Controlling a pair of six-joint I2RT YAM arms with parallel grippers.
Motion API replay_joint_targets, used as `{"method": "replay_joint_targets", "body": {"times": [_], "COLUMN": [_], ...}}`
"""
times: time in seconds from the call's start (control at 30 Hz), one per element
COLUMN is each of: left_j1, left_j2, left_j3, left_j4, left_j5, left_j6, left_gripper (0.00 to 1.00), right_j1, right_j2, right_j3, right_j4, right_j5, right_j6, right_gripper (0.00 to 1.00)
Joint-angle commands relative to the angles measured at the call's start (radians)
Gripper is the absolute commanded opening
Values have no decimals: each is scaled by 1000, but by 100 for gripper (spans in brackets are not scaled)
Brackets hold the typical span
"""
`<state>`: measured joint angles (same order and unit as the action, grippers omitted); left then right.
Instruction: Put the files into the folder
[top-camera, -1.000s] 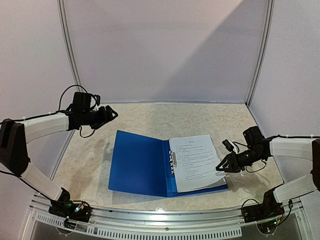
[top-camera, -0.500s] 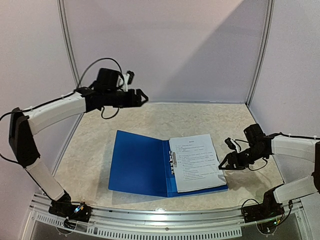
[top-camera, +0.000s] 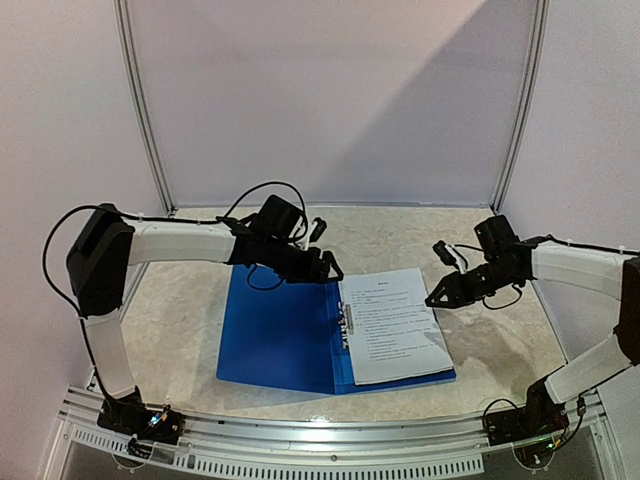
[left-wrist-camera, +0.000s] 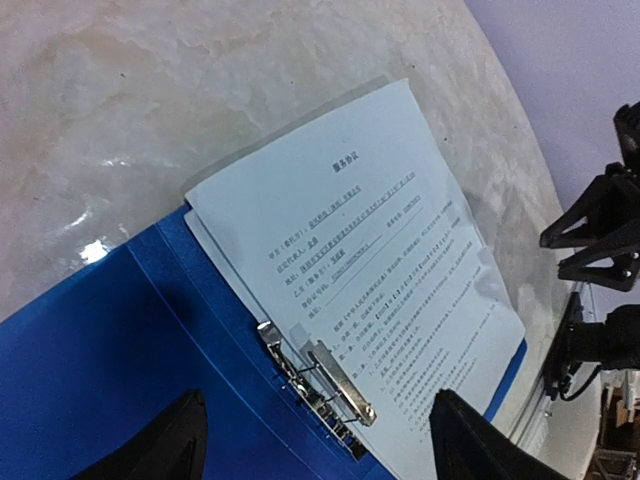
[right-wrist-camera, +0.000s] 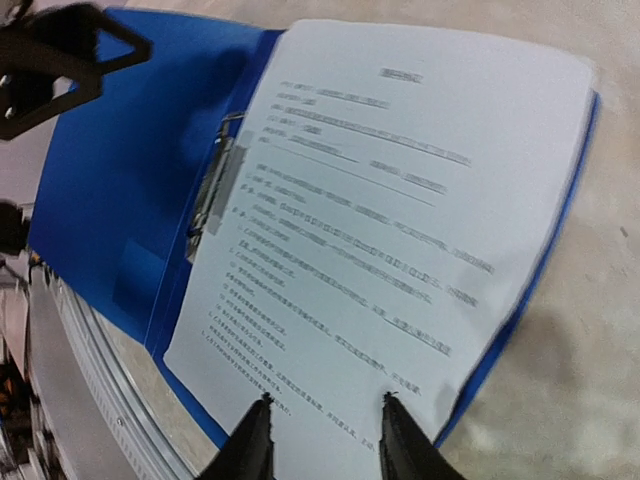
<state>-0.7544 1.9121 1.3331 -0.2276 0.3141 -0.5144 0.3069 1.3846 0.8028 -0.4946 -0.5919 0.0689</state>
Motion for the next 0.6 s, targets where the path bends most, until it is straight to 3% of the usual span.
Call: {"method": "replay_joint_targets", "body": {"times": [0.0, 0.2, 0.57], "left_j1": [3, 7, 7], "left_j2": [68, 110, 150], "left_j3": [-14, -11, -81], "left_j4": [94, 106, 198], "left_j5": [112, 120, 176], "left_j6": [-97, -104, -150], "left_gripper": [79, 80, 80], "right_j1": [69, 78, 82], "right_j2": [117, 289, 448], "right_j3": [85, 134, 148], "right_j4": [8, 52, 65], "right_j5": [-92, -111, -105], "right_j6": [-52, -8, 25], "right_gripper": [24, 1, 0]}}
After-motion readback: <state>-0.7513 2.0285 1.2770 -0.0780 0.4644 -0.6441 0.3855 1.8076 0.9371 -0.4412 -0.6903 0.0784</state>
